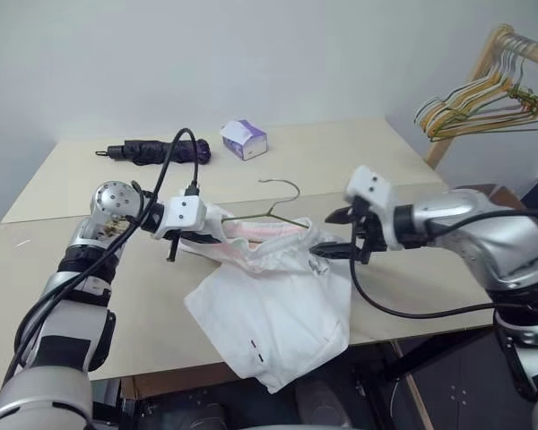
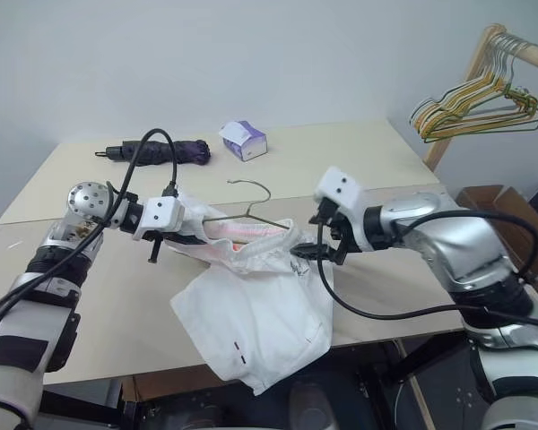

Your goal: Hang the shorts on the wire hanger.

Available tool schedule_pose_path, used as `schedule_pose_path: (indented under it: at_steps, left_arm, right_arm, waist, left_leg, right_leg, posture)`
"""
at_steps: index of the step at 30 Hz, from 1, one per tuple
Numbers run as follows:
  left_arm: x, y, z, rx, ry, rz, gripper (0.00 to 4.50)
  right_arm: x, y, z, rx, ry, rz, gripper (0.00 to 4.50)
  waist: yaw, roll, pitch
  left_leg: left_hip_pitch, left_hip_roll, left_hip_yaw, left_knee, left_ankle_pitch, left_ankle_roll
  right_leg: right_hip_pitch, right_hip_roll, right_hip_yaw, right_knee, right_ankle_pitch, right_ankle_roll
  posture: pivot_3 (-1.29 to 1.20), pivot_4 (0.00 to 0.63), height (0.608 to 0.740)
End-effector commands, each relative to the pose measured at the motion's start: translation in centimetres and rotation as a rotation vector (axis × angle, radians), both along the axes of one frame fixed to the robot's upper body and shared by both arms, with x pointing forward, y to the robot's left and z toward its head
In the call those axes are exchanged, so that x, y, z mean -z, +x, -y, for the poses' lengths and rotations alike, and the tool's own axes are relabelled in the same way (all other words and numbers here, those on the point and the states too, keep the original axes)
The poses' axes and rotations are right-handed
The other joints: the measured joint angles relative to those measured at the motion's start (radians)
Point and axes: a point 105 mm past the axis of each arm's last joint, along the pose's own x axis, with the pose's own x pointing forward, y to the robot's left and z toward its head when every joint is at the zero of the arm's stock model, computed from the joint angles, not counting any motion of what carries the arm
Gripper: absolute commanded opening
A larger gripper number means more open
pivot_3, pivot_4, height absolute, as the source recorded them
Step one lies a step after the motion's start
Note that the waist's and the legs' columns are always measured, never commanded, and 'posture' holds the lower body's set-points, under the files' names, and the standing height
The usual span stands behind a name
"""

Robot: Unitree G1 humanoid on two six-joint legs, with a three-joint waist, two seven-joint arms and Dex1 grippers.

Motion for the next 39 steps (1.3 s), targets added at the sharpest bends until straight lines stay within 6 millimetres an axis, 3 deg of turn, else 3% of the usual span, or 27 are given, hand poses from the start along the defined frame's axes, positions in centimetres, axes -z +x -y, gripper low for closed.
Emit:
schedule_pose_path:
  at_steps: [1, 3, 14, 19, 25, 33, 34, 39]
  left_arm:
    - [-2.5, 0.3, 0.5, 0.018, -0.053, 0.079, 0.0]
    - [-2.6, 0.1, 0.5, 0.021, -0.055, 0.08, 0.0]
    - [-2.6, -0.2, 0.3, 0.033, -0.049, 0.082, 0.0]
    - [-2.6, -0.4, 1.0, 0.058, -0.086, 0.084, 0.0]
    - [-3.3, -0.4, 0.5, 0.039, -0.146, 0.02, 1.73]
    - [-5.8, 1.0, -3.4, -0.169, -0.256, 0.097, 4.27]
    - [-6.6, 1.5, -3.6, -0.208, -0.297, 0.142, 4.48]
    - [-9.9, 2.9, -3.6, -0.345, -0.563, 0.246, 4.48]
  right_arm:
    - [-0.2, 1.5, -0.3, -0.018, -0.048, 0.056, 4.28]
    - [-0.1, 1.9, -0.5, -0.02, -0.046, 0.052, 3.86]
    - [-0.3, 1.5, -0.5, -0.048, -0.011, 0.015, 0.11]
    - [-0.3, 0.1, -0.3, -0.061, 0.035, -0.025, 0.0]
    - [-0.1, -1.6, 0.4, -0.006, 0.129, -0.07, 0.0]
    - [1.2, -4.6, 1.9, 0.145, 0.239, -0.138, 0.0]
    - [1.3, -4.9, 2.1, 0.164, 0.246, -0.143, 0.0]
    - [1.9, -5.7, 3.3, 0.286, 0.3, -0.178, 0.0]
  waist:
    - [-0.003, 0.0, 0.0]
    - [-0.006, 0.0, 0.0]
    - [-0.001, 0.0, 0.0]
    - [-0.001, 0.0, 0.0]
    - [-0.003, 0.0, 0.0]
    - [-0.006, 0.0, 0.0]
    - [-0.005, 0.0, 0.0]
    - [0.004, 0.0, 0.0]
  left_leg:
    - [0.0, 0.0, 0.0, 0.0, 0.0, 0.0]
    - [0.001, 0.0, 0.0, 0.0, 0.0, 0.0]
    - [0.001, 0.0, -0.001, 0.0, 0.0, 0.0]
    - [0.001, 0.0, -0.001, 0.0, 0.0, 0.0]
    - [0.001, 0.0, -0.001, 0.0, 0.0, 0.0]
    - [0.001, 0.0, -0.001, 0.0, 0.0, 0.0]
    - [0.001, 0.0, -0.001, 0.0, 0.0, 0.0]
    - [0.001, 0.0, -0.002, 0.001, 0.0, 0.0]
  right_leg:
    - [0.0, 0.0, 0.0, 0.0, 0.0, 0.0]
    - [0.0, 0.0, 0.0, 0.001, 0.0, 0.0]
    - [0.0, 0.0, 0.0, 0.001, 0.0, 0.0]
    - [0.0, 0.0, 0.0, 0.001, 0.0, 0.0]
    - [0.001, 0.0, 0.0, 0.001, 0.0, 0.0]
    - [0.001, 0.0, 0.0, 0.001, 0.0, 0.001]
    - [0.001, 0.0, 0.0, 0.001, 0.0, 0.001]
    - [0.002, 0.0, -0.001, 0.001, 0.0, 0.001]
  posture:
    - [-0.25, 0.0, 0.74]
    - [-0.23, 0.0, 0.74]
    - [-0.24, 0.0, 0.74]
    - [-0.25, 0.0, 0.74]
    - [-0.27, 0.0, 0.74]
    - [-0.29, 0.0, 0.74]
    - [-0.29, 0.0, 0.74]
    - [-0.29, 0.0, 0.74]
